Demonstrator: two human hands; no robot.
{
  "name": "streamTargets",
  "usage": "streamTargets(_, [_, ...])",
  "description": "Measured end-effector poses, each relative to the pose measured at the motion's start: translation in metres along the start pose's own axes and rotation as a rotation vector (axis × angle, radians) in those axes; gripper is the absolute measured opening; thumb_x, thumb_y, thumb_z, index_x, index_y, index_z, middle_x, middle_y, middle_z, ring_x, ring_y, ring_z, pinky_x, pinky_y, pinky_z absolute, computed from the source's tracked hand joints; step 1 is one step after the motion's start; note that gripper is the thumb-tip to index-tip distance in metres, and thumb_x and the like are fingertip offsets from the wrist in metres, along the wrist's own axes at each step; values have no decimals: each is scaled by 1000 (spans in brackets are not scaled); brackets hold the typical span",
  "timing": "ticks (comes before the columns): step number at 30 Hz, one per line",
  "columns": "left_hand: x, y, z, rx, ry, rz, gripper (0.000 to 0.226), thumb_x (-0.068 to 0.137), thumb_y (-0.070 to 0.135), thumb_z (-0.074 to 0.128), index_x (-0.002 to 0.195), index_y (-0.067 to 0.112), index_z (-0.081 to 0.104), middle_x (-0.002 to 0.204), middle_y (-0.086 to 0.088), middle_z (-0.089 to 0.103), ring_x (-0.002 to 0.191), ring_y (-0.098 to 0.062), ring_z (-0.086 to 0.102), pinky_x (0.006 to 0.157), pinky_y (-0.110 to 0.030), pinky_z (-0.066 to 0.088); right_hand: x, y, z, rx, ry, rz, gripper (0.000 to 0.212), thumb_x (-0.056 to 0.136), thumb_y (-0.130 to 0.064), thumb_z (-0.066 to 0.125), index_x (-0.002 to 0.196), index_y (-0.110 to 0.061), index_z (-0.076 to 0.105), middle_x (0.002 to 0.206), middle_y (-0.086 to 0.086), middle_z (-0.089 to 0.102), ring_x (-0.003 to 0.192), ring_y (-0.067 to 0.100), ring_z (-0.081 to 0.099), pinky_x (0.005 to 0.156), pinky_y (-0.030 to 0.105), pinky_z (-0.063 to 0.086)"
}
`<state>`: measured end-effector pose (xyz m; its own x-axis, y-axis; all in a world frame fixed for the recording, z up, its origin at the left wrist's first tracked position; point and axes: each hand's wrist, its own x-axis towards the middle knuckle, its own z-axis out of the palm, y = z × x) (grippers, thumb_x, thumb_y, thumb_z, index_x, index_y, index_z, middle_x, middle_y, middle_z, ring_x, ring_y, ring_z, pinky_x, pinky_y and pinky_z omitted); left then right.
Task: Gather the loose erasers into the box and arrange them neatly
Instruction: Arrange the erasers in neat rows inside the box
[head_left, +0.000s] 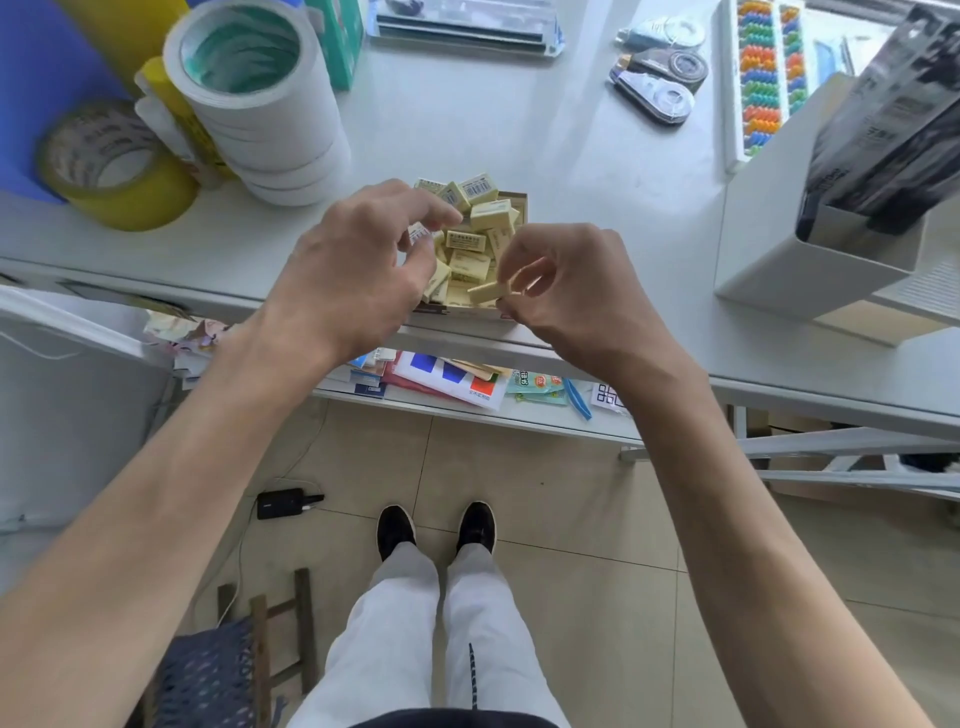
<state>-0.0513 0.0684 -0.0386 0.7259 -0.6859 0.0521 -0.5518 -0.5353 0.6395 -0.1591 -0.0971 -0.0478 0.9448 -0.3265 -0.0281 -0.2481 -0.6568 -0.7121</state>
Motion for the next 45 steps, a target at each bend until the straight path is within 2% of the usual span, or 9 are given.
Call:
streamTargets(5, [2,1,3,19,-4,19,27,94,20,52,116,29,66,111,10,63,88,-15,57,79,-45,51,1,3,2,-7,2,-39,16,73,1,73,81,-13,69,79,-1,69,78,11,67,69,31,57])
streamTargets(12, [5,5,4,19,3,23,27,95,18,52,116,27,66,113,10,62,89,-13,55,83,-43,49,1,6,0,4,-52,-58,14,74,3,69,79,-11,67,81,8,72,77,19,70,70,39,58])
streamTargets(18, [8,7,4,20,-7,18,27,94,19,52,116,28,66,105,16,55,89,-10,52,83,-40,48,1,-1,-7,54,-128,26,11,72,-11,84,80,-13,76,83,1,75,82,9,72,78,31,60])
streamTargets(22, [9,7,4,25,-16,28,27,94,18,52,115,27,66,110,10,61,91,-13,54,85,-44,49,3,-6,-7,47,-123,29,6,75,-8,77,78,-13,77,77,1,74,75,9,71,72,29,59])
streamTargets(25, [11,7,2,19,-12,28,27,94,18,52,114,27,67,106,11,59,90,-12,52,85,-42,47,3,-5,-5,9,-105,18,11,76,-4,73,80,-13,76,78,1,73,75,8,68,69,28,57])
streamTargets(29, [15,5,-2,19,10,40,25,95,18,53,114,26,68,102,14,55,89,-8,50,80,-34,45,3,-1,-6,28,-44,-5,19,74,3,73,87,-10,75,85,1,73,79,11,69,75,27,57])
streamTargets(36, [23,-2,-5,18,31,40,26,95,16,53,114,25,68,108,10,61,87,-5,50,76,-21,36,4,3,-5,12,-72,15,20,75,-2,80,94,-7,78,99,5,66,82,12,67,76,20,56])
streamTargets(40, [24,-1,-5,15,36,43,27,95,15,53,115,25,68,108,10,61,88,-4,49,77,-22,37,6,1,-6,19,-81,49,26,74,-3,83,99,-6,77,102,5,64,83,13,68,78,18,56])
streamTargets(45, [25,-5,-7,3,52,36,27,95,17,52,115,24,68,112,7,63,90,-8,52,76,-27,39,8,-1,-6,-8,-100,63,26,73,-6,85,98,-6,78,104,5,63,84,14,68,78,22,57])
